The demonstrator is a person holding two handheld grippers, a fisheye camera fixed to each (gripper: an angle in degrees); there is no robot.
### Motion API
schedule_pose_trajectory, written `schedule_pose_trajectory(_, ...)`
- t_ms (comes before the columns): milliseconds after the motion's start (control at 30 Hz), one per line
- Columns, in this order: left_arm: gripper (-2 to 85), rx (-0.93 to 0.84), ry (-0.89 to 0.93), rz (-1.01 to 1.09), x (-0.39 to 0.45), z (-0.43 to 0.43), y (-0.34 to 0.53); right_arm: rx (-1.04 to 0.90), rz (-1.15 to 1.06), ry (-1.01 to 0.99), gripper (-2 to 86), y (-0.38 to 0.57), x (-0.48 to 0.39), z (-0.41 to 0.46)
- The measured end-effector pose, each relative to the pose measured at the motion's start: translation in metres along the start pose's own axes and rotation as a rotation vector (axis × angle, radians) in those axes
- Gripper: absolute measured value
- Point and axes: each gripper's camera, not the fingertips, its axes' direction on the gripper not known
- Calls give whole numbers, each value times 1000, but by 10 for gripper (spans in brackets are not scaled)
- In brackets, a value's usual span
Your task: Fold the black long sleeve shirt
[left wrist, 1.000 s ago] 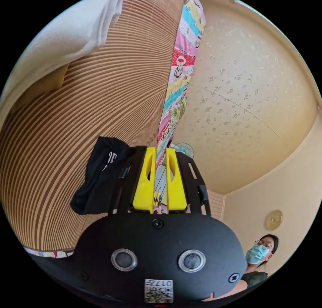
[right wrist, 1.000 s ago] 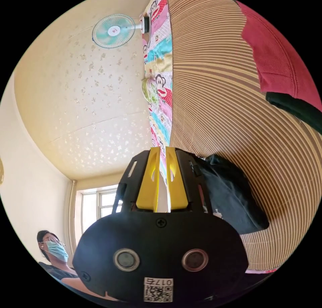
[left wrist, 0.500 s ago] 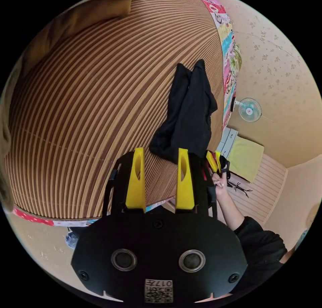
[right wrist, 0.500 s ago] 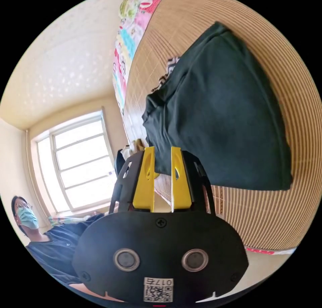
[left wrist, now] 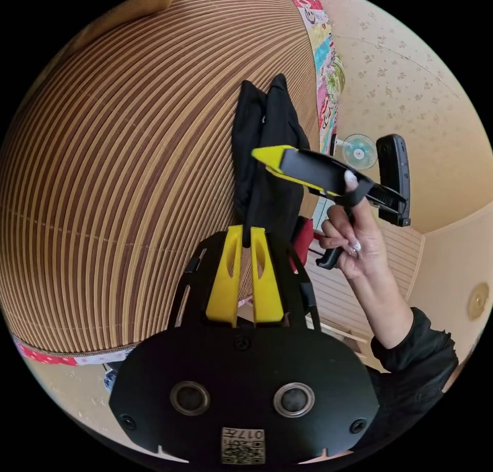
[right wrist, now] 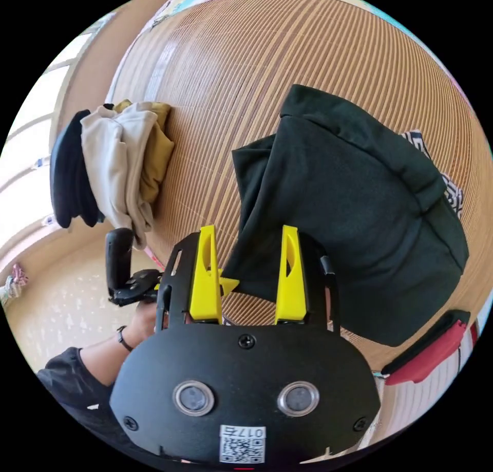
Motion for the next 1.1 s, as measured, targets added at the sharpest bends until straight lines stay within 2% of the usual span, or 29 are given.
schedule_pose_trajectory(167,14,19,-11,21,-2,-15,24,-89,46,366,122,-14,-40,39)
schedule_pose_trajectory(233,11,11,-25,42,-4,-24,32,-108,29,473,88,-10,-48,47)
schedule_pose_trajectory(300,11,-10,-80,92,-3,-39,44,-128,1,491,63,-5,-53,51)
schedule_pose_trajectory(400,20,-8,-113,170,5,-66,65,-73,-30,277,46,12,-48,39)
schedule_pose_trajectory(567,79,60,-95,274,21,-117,101,107,9,-399,37,47,1,4)
schedule_pose_trajectory(667,87,134,-29,265,20,-142,112,241,-34,-654,35,73,52,-23)
schedule_pose_trajectory(767,98,129,-43,239,15,-140,103,361,-97,-787,34,108,119,-50)
schedule_pose_trajectory(900,113,46,-55,229,15,-102,73,475,-111,-830,34,166,207,-70)
schedule_pose_trajectory(1000,128,-51,-106,221,16,-57,48,530,-8,-799,35,216,277,-69)
schedule_pose_trajectory(1100,138,-161,-188,199,11,-9,27,485,227,-743,42,260,341,-46)
